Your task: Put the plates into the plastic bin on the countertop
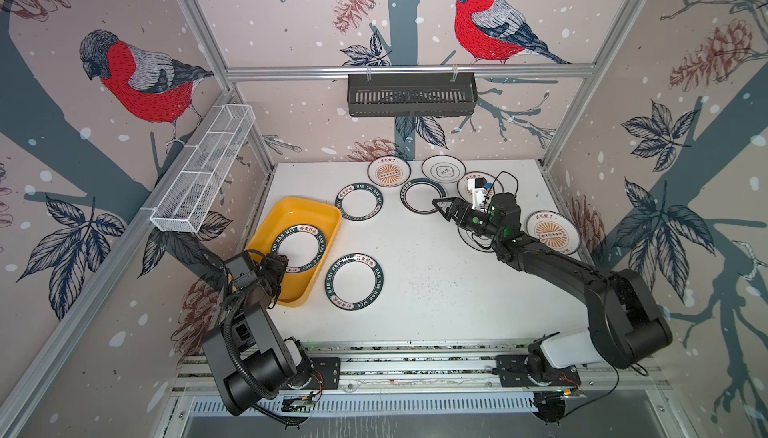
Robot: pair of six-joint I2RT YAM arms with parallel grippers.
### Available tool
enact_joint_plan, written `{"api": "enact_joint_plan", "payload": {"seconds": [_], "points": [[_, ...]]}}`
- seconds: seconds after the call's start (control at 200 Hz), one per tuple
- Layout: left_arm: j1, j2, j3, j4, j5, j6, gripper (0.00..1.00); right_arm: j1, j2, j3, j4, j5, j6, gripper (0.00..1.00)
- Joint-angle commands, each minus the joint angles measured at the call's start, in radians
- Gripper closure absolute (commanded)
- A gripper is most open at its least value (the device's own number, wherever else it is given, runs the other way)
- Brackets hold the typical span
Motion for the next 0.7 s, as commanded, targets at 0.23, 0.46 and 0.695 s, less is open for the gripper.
{"api": "enact_joint_plan", "payload": {"seconds": [0.23, 0.46, 0.695], "points": [[0.001, -0.149, 0.072, -0.161, -0.123, 0.071, 0.13, -0.002, 0.001, -0.001, 0.032, 0.005, 0.016, 0.00], [0.001, -0.262, 0.116, -0.252, -0.128, 0.110, 0.04, 0.000, -0.003, 0.001, 0.019, 0.017, 0.014, 0.01], [-0.002, -0.357, 0.169, -0.300, -0.008, 0.152, 0.04, 0.009, -0.003, 0.003, -0.007, 0.037, -0.006, 0.00]]}}
